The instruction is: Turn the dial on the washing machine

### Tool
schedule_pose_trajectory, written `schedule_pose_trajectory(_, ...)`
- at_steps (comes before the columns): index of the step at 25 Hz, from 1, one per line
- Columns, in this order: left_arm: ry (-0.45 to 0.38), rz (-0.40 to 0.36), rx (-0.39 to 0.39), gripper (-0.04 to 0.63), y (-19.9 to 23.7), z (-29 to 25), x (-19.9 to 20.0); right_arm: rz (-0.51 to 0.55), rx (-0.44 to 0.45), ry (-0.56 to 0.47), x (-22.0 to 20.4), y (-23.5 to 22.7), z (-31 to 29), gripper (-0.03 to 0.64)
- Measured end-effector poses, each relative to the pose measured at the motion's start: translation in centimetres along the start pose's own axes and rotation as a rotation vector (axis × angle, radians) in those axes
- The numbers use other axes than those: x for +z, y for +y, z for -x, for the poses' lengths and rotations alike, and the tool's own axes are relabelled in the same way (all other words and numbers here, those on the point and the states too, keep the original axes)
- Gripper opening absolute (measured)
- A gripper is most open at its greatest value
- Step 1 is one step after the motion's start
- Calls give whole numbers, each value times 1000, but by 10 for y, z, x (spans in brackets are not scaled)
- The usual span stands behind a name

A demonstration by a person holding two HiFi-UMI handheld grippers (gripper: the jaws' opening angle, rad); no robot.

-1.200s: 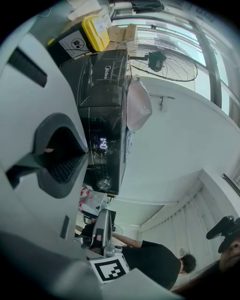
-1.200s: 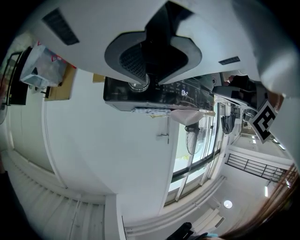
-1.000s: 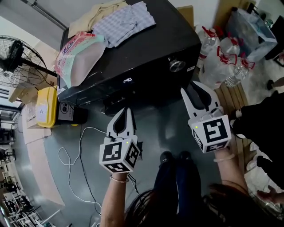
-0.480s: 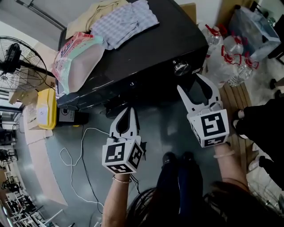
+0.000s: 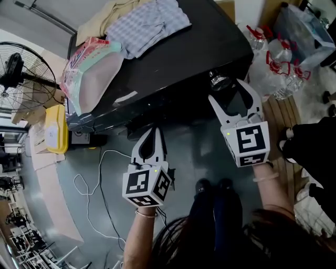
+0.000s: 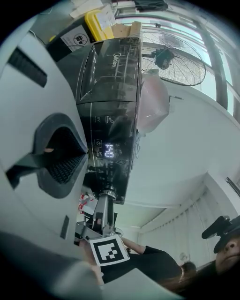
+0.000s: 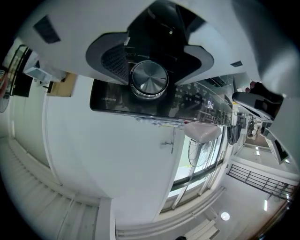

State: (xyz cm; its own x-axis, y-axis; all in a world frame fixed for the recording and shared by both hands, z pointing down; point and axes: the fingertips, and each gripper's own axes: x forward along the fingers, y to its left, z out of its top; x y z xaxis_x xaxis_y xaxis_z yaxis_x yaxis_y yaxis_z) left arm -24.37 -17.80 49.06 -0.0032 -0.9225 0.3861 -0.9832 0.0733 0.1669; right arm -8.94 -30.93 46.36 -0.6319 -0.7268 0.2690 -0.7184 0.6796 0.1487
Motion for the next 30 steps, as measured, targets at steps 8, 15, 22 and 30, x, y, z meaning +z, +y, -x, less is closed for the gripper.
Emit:
schedule_pose_trajectory(8, 6, 10, 11, 15, 1, -6, -2, 0, -14, 2, 1, -5, -8, 291)
schedule_pose_trajectory(15, 5, 18, 14, 15, 0, -11, 0, -210, -4, -25, -3, -11, -8, 291)
schedule_pose_trajectory(22, 4, 21, 6, 15, -5, -15, 0, -374, 17, -45, -4, -14, -8, 290)
schedule_pose_trajectory(30, 4, 18, -1, 15, -10, -14, 0, -381, 23, -50, -4, -13, -8, 291)
